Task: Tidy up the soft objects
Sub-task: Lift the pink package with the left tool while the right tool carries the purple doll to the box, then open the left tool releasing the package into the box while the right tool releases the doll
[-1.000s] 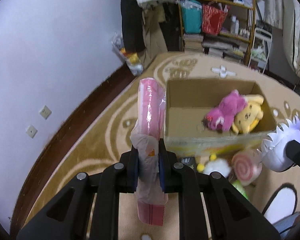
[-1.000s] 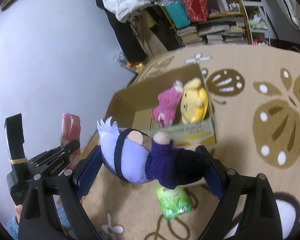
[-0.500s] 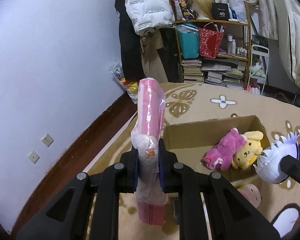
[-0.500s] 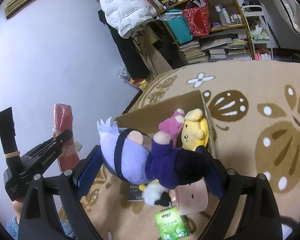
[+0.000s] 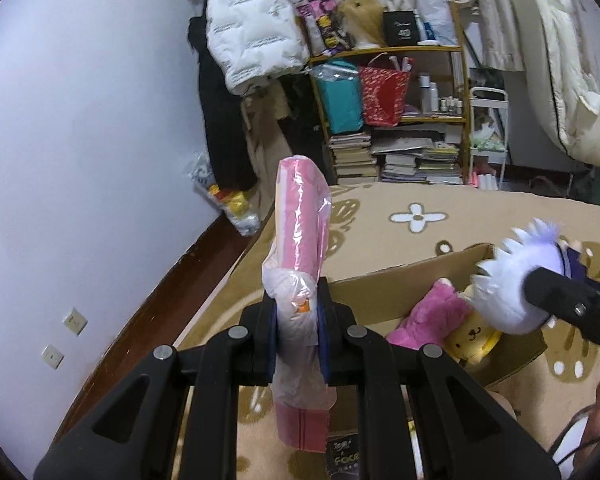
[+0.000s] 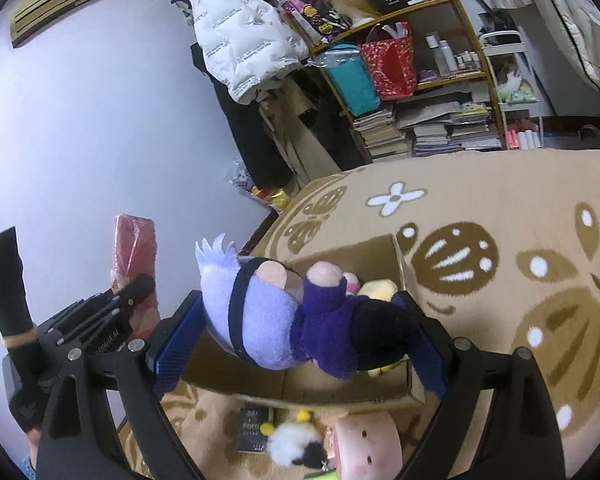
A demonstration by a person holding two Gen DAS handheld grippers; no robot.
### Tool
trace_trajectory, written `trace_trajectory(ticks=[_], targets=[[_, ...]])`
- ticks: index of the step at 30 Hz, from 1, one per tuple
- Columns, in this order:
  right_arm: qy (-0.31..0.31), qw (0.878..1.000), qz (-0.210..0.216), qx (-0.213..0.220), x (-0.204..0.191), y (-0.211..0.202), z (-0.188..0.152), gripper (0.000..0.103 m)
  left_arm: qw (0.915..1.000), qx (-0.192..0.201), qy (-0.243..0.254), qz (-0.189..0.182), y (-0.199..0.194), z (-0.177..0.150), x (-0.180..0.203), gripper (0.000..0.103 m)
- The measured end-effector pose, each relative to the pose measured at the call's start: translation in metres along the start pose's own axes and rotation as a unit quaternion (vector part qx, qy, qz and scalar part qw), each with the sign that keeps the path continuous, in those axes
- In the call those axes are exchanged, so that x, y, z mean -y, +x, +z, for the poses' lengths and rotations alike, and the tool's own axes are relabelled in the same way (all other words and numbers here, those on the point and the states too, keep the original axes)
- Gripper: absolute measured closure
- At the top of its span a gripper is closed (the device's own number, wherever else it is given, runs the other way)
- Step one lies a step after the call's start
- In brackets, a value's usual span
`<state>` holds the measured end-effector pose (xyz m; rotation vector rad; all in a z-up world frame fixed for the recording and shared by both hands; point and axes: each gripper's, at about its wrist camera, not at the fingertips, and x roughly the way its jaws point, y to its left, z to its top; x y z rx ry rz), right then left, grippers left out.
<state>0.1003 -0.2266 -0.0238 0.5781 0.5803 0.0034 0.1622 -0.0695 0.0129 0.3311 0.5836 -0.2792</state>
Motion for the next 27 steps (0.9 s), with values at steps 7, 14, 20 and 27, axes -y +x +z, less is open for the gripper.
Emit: trace_trajectory(ticks=[7,14,20,27], targets=[[-0.010,1.000,0.004,-0.012,0.005,0.015,0.003,0.005,0.9997,-0.023,-0.005,-0.008,0.022,-0.011,0.008,0.088],[-0.017,0.999,-0.022,-0.027,0.008,0.025,-0.004,0.005,0.9977,-0.056,-0.004,-0.038,0.038,-0.025,0.009,0.084],[-0.005,1.000,-0.012,-0.016,0.010,0.017,-0.002,0.002,0.9969,-0.059,-0.035,-0.039,0.035,-0.027,0.000,0.058],[0.007,1.000,-0.013,-0.013,0.014,0.009,-0.001,0.000,0.9986,-0.044,-0.029,-0.008,0.024,-0.026,-0.005,0.015]])
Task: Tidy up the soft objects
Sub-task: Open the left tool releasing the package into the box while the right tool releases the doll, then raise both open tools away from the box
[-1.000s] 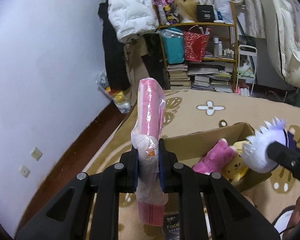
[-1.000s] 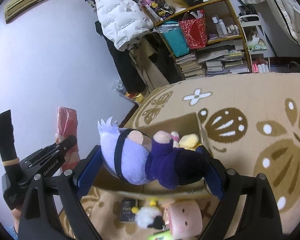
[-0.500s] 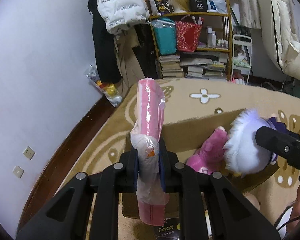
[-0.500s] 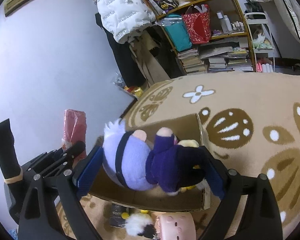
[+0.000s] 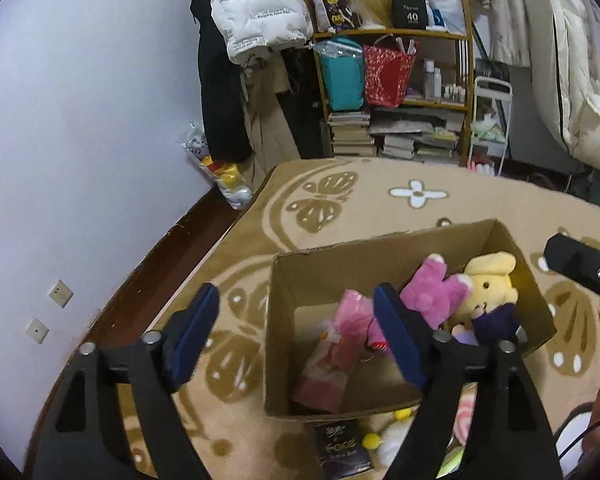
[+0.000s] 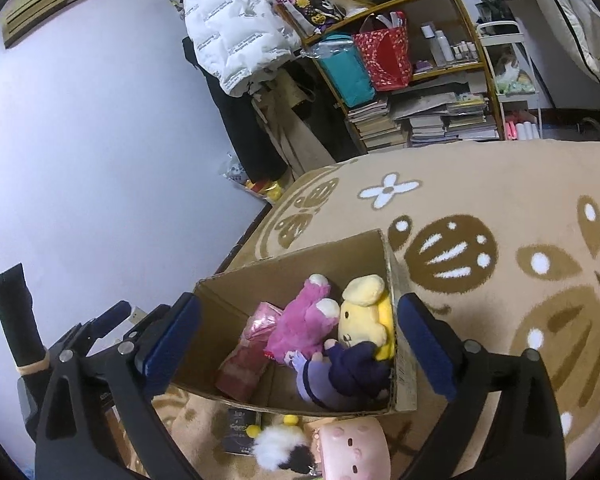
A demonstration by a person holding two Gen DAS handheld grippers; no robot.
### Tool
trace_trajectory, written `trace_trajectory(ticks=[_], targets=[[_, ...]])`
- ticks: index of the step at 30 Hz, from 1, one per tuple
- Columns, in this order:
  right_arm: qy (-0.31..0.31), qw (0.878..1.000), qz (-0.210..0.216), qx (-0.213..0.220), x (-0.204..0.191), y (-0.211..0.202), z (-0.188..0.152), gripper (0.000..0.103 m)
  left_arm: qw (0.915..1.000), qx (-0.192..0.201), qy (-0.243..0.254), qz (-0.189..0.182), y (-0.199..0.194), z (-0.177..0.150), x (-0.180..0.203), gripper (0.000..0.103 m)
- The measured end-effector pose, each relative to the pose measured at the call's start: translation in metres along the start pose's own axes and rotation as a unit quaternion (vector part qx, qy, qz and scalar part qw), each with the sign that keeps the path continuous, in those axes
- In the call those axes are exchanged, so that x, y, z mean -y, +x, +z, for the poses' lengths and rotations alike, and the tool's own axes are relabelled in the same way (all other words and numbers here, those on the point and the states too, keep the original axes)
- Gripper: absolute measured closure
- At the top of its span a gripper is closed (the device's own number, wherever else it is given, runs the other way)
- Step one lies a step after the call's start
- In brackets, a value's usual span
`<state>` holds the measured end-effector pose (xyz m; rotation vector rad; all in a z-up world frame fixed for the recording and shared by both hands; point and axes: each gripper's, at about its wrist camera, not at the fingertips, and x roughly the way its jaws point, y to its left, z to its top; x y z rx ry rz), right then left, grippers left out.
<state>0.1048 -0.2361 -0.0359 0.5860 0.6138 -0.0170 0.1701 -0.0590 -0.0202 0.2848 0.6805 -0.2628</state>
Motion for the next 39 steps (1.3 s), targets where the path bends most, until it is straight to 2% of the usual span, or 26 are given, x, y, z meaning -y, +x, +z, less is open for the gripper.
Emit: trace_trajectory(ticks=[2,6,11,31,39], targets=[[-0.002,1.000,-0.004,-0.002,0.000,-0.001,0.000,0.000,0.9999,0.006,-0.002,0.015,-0.003,-0.002,-0.003,0.008],[0.004,1.000,-0.003,-0.012,0.003,-0.002,-0.003,0.000,0.9994,0.014,-0.003,0.032,-0.009,-0.004,-0.008,0.002],[-0.004,1.000,-0.014,-0.017,-0.001,-0.007,-0.009,0.000,0.9989,0.020,-0.004,0.042,-0.017,-0.007,-0.012,0.001],[-0.015,0.998,-0.057,-0.035,-0.009,-0.035,-0.041,0.000,0.9994,-0.015,0.001,0.031,-0.040,-0.037,-0.013,0.000],[-0.015,0.996,-0.077,-0.035,-0.010,-0.047,-0.063,0.000,0.9979,-0.065,-0.005,-0.006,-0.030,-0.052,-0.013,0.000]])
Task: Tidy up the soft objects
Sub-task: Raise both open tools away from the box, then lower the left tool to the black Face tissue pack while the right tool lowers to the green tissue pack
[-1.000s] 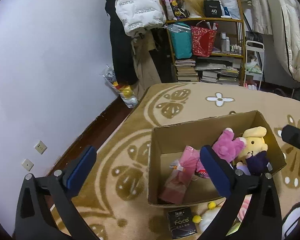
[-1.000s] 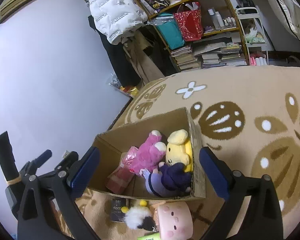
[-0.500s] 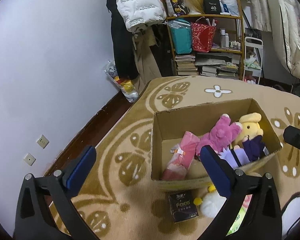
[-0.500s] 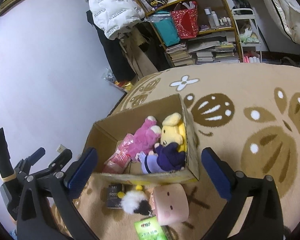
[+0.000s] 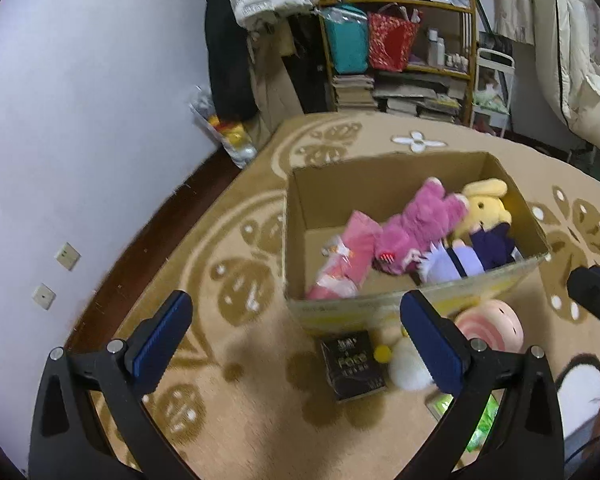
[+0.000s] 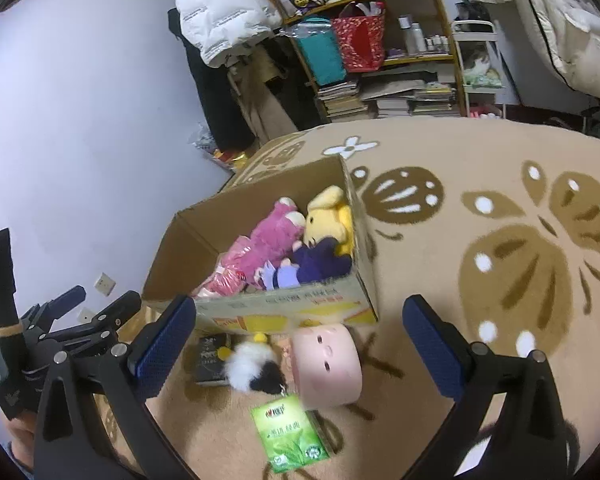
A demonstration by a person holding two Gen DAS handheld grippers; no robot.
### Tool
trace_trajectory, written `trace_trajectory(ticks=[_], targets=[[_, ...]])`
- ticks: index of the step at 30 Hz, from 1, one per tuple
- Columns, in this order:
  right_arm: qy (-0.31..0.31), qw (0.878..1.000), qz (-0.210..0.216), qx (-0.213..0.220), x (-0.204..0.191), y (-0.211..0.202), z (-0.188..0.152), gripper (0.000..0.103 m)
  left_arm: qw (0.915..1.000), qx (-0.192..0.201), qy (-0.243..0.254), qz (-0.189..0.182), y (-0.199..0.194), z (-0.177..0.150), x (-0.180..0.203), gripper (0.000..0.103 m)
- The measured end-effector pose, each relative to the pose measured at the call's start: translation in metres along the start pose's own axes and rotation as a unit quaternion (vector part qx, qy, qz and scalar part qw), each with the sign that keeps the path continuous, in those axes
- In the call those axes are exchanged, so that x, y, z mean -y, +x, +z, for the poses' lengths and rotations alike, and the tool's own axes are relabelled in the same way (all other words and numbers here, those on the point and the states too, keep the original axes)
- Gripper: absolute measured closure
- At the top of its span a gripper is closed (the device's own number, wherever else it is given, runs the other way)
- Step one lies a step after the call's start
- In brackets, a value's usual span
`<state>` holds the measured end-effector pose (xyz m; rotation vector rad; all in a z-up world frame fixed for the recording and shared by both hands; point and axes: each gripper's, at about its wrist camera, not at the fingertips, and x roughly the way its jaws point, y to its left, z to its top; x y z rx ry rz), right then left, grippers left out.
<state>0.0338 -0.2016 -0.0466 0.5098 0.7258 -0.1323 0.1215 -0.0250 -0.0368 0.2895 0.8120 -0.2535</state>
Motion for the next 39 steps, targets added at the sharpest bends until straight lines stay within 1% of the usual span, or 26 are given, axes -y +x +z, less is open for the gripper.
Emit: trace_trajectory(ticks=[2,7,12,18,21,23,25,31,35,39], targets=[[0.006,1.000,-0.001,-0.005,0.002,0.000,-0.007,0.000,1.0000,-0.005,0.000,0.000,0.002,-0.004,0.000,0.000],[-0.008,1.000,-0.019,-0.024,-0.002,0.003,-0.018,0.000,0.9996,-0.027,-0.004,-0.001,0.011,-0.014,0.000,0.000],[-0.021,0.999,-0.028,-0.035,-0.010,0.007,-0.031,0.000,0.9982,-0.056,0.009,-0.018,0.029,-0.025,0.009,0.000],[-0.055,0.994,-0.042,-0.081,-0.020,0.023,-0.050,0.000,0.9955,-0.089,0.031,-0.012,0.049,-0.037,0.019,0.001],[-0.062,0.991,-0.045,-0.106,-0.021,0.032,-0.057,0.000,0.9917,-0.122,0.038,-0.012,0.063,-0.042,0.020,0.000],[-0.065,0.989,-0.048,-0.123,-0.021,0.038,-0.061,0.000,0.9895,-0.139,0.037,-0.006,0.072,-0.045,0.019,0.000],[-0.068,0.987,-0.052,-0.139,-0.020,0.044,-0.066,0.000,0.9876,-0.153,0.032,-0.009,0.079,-0.047,0.018,0.000],[-0.079,0.981,-0.053,-0.170,-0.023,0.057,-0.076,0.000,0.9852,-0.168,0.026,-0.024,0.090,-0.050,0.021,0.000],[-0.095,0.975,-0.057,-0.190,-0.028,0.067,-0.084,0.000,0.9844,-0.171,0.032,-0.024,0.093,-0.053,0.025,0.000],[-0.100,0.971,-0.062,-0.208,-0.029,0.077,-0.090,0.000,0.9841,-0.174,0.027,-0.026,0.095,-0.052,0.027,0.000]])
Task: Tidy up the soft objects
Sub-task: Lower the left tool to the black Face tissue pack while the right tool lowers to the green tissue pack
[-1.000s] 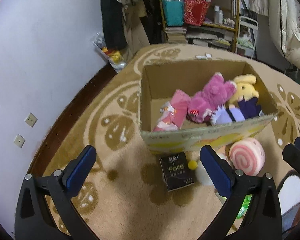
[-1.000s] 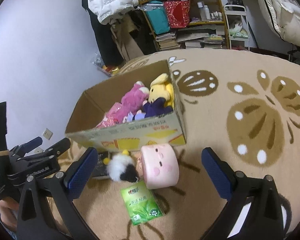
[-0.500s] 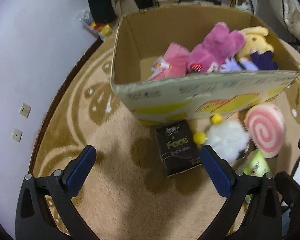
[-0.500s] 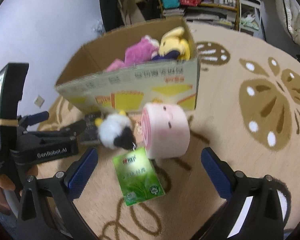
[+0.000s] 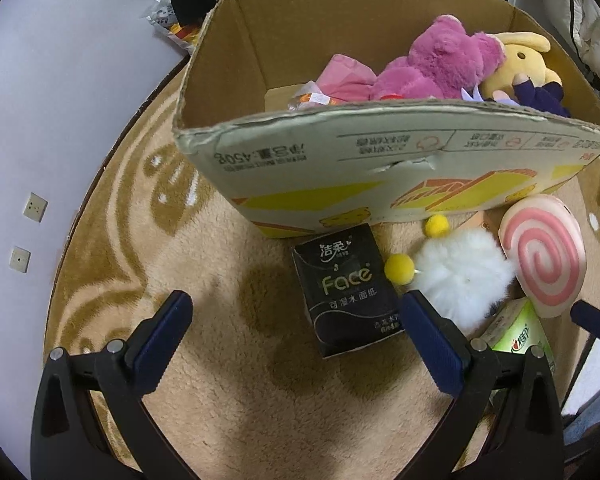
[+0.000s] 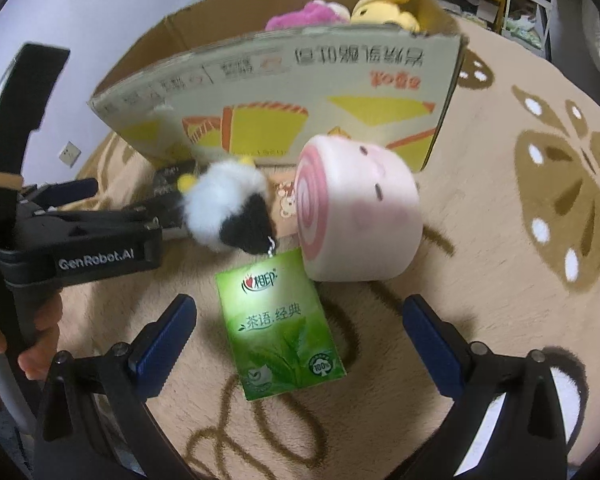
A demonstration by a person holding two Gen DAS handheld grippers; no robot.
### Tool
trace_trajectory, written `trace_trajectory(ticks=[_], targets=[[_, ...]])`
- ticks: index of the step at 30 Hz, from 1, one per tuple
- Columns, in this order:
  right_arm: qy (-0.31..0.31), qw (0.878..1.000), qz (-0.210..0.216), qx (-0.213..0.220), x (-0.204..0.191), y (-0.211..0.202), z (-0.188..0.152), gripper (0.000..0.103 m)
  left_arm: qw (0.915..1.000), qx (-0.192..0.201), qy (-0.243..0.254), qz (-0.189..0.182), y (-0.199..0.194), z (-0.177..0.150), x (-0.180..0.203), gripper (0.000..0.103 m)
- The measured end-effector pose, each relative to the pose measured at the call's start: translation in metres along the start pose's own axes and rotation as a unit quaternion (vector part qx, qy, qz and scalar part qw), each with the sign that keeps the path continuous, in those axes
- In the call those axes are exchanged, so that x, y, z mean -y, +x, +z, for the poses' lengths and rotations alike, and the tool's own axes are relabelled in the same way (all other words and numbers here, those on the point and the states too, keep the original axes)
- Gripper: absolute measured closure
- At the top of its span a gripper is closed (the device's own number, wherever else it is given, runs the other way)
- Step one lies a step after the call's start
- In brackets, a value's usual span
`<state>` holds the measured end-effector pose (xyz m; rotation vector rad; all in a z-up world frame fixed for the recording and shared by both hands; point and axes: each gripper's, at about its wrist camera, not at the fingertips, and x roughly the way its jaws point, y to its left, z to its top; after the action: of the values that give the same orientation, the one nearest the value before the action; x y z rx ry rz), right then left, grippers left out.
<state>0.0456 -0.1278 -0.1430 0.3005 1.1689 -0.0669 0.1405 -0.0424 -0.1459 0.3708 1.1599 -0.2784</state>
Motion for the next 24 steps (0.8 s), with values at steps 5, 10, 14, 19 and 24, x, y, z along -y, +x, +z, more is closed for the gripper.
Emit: trace_trajectory(ticks=[5,10,14,19,24], targets=[[-0.009,1.000,-0.010,-0.012,-0.004,0.011,0.000,0.000,1.0000,-0.004,0.001,-0.004,0.009,0.005,-0.003,0.000],[-0.009,0.999,-0.012,-0.028,-0.004,0.023,0.001,0.000,0.9999,-0.010,0.004,-0.004,0.019,0.009,-0.005,0.000],[-0.008,0.999,-0.013,-0.033,-0.005,0.031,0.006,0.000,0.9999,-0.012,0.003,-0.005,0.024,0.009,-0.005,0.000],[-0.010,0.999,-0.017,-0.038,-0.005,0.037,0.007,0.000,0.9998,-0.015,-0.002,-0.010,0.030,0.010,-0.005,0.000],[-0.015,0.999,-0.020,-0.043,-0.005,0.047,0.008,0.000,0.9998,-0.016,0.013,0.005,0.037,0.008,-0.002,0.000]])
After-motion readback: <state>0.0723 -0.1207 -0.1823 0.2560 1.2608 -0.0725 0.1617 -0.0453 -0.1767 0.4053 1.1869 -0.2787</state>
